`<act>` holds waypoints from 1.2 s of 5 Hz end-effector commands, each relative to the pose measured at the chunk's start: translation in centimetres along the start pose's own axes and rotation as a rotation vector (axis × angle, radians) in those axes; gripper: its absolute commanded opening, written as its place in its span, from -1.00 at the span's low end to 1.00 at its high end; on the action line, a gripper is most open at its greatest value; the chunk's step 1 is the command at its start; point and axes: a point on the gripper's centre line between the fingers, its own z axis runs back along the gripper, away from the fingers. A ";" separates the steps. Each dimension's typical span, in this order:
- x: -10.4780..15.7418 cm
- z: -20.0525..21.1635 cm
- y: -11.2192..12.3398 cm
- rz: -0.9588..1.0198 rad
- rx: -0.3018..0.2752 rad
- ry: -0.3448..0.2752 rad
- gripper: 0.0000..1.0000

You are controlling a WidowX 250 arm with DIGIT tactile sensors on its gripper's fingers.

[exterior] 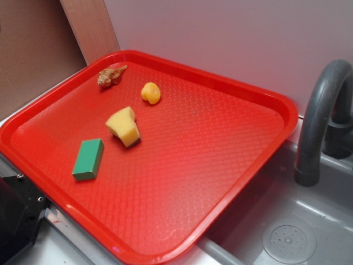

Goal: Grab the shell.

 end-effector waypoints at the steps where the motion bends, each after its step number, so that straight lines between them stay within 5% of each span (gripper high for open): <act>1: 0.0 0.0 0.0 0.000 0.000 0.000 1.00; 4: 4.4 -1.0 1.7 0.105 -0.011 0.021 1.00; 6: 7.8 -5.0 8.1 0.258 0.055 0.028 1.00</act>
